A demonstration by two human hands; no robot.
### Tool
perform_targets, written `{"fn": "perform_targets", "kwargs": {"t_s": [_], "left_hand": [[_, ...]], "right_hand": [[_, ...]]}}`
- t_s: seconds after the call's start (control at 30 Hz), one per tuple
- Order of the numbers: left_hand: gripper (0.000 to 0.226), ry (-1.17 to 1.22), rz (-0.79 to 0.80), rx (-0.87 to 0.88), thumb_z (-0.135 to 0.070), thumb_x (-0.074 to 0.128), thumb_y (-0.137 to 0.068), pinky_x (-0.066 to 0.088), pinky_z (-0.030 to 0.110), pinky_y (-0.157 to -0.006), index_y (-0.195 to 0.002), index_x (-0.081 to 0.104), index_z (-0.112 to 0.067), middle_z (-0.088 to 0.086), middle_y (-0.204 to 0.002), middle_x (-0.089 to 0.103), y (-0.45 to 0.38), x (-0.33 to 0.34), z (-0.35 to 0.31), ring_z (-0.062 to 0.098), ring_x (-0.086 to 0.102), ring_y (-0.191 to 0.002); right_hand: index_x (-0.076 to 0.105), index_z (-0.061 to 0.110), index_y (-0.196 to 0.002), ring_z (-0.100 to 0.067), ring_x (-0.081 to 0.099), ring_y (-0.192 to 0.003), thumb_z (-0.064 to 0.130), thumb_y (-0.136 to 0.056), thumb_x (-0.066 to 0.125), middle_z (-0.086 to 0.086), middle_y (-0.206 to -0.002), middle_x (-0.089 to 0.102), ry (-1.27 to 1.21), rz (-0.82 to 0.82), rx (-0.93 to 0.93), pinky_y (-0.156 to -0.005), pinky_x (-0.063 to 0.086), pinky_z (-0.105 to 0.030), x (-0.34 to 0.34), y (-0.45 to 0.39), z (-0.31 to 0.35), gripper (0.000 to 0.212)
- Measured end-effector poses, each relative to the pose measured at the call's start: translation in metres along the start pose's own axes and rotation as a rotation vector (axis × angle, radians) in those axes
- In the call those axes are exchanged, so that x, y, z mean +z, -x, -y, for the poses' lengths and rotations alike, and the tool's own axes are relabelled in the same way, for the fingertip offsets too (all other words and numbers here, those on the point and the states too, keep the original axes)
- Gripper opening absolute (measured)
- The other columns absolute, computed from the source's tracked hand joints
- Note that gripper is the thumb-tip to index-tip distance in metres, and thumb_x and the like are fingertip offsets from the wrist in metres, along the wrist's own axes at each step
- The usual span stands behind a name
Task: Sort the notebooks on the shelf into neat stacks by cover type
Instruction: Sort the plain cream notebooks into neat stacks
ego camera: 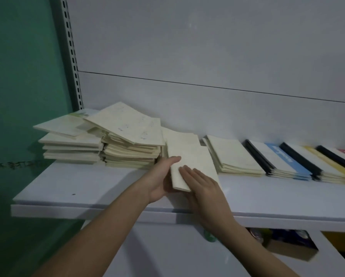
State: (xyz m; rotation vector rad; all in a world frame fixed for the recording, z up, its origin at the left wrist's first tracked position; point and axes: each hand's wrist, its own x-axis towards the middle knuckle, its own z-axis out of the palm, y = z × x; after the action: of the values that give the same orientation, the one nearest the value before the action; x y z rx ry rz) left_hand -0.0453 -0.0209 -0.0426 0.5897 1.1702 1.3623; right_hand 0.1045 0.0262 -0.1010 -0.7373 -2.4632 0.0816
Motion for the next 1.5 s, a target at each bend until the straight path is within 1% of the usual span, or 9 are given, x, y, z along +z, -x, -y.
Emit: {"fn": "perform_targets", "kwargs": {"t_s": [0.13,0.3,0.47,0.57,0.97,1.1,1.23,1.37,1.5], "left_hand": [[0.044,-0.121,-0.052,0.106,-0.005,0.049,-0.098,0.059,0.036,-0.071,-0.136,0.047,-0.025,0.009,-0.12,0.067,-0.01,0.008,0.008,0.028,0.068,-0.103],[0.049,-0.264,-0.163,0.28,-0.003,0.047,-0.098,0.056,0.042,-0.086,-0.136,0.046,-0.034,-0.004,-0.121,0.066,0.004,0.012,-0.007,0.022,0.066,-0.106],[0.047,-0.269,-0.255,0.388,-0.003,0.059,-0.094,0.057,0.032,-0.07,-0.129,0.05,-0.033,-0.007,-0.112,0.069,0.022,0.004,-0.027,0.015,0.068,-0.098],[0.049,-0.214,-0.308,0.401,-0.003,0.062,-0.091,0.057,0.039,-0.08,-0.13,0.053,-0.031,-0.002,-0.117,0.07,0.032,-0.004,-0.025,0.021,0.069,-0.103],[0.057,-0.268,-0.618,0.448,0.004,0.06,-0.09,0.053,0.042,-0.086,-0.137,0.046,-0.027,0.002,-0.124,0.065,0.08,0.001,-0.019,0.026,0.064,-0.107],[0.052,-0.282,-0.699,0.419,0.001,0.059,-0.091,0.05,0.036,-0.075,-0.13,0.045,-0.028,0.003,-0.12,0.063,0.095,0.001,-0.006,0.027,0.061,-0.103],[0.056,-0.307,-0.708,0.401,-0.001,0.061,-0.09,0.049,0.036,-0.074,-0.137,0.044,-0.026,0.005,-0.125,0.062,0.096,0.0,-0.002,0.028,0.06,-0.104],[0.052,-0.27,-0.653,0.417,-0.001,0.059,-0.091,0.052,0.035,-0.071,-0.133,0.046,-0.027,0.001,-0.116,0.066,0.088,0.005,-0.009,0.026,0.064,-0.099],[0.054,-0.239,-0.555,0.409,-0.001,0.058,-0.092,0.056,0.043,-0.083,-0.135,0.046,-0.032,0.0,-0.119,0.068,0.074,0.004,-0.021,0.028,0.068,-0.104]], "right_hand": [[0.036,0.037,-0.147,-0.005,0.029,-0.14,0.07,-0.092,0.02,0.017,-0.153,0.035,-0.118,0.187,-0.032,-0.113,0.029,-0.029,-0.03,0.007,-0.004,0.066],[0.063,0.027,-0.123,0.002,0.055,-0.112,0.04,-0.103,0.037,0.017,-0.121,0.063,-0.54,-0.161,0.249,-0.089,0.042,-0.015,-0.057,-0.015,-0.044,0.036],[0.06,0.019,-0.123,-0.006,0.057,-0.102,0.02,-0.1,0.045,0.006,-0.121,0.063,-0.407,-0.048,0.261,-0.085,0.043,-0.02,-0.044,-0.034,-0.072,0.027],[0.058,0.017,-0.127,-0.012,0.055,-0.109,0.02,-0.099,0.048,0.002,-0.124,0.06,-0.345,0.037,0.16,-0.087,0.042,-0.023,-0.036,-0.037,-0.075,0.03],[0.031,0.013,-0.142,-0.031,0.033,-0.133,0.059,-0.092,0.043,-0.007,-0.146,0.035,0.054,0.41,-0.163,-0.103,0.031,-0.046,0.003,-0.106,-0.055,0.069],[0.046,0.018,-0.105,-0.027,0.051,-0.106,0.053,-0.096,0.041,-0.003,-0.109,0.053,0.062,0.266,-0.195,-0.077,0.031,-0.038,0.006,-0.1,-0.062,0.037],[0.049,0.016,-0.115,-0.028,0.055,-0.104,0.036,-0.103,0.031,-0.004,-0.113,0.057,0.034,0.235,-0.293,-0.073,0.034,-0.036,-0.009,-0.087,-0.072,0.029],[0.055,0.02,-0.126,-0.031,0.061,-0.102,0.032,-0.106,0.028,-0.006,-0.111,0.067,-0.339,0.074,-0.002,-0.075,0.041,-0.035,-0.033,-0.087,-0.076,0.036],[0.048,0.02,-0.076,-0.019,0.048,-0.066,0.032,-0.105,0.031,0.004,-0.067,0.052,-0.707,-0.242,0.233,-0.056,0.031,-0.03,-0.062,-0.094,-0.066,0.035]]}}
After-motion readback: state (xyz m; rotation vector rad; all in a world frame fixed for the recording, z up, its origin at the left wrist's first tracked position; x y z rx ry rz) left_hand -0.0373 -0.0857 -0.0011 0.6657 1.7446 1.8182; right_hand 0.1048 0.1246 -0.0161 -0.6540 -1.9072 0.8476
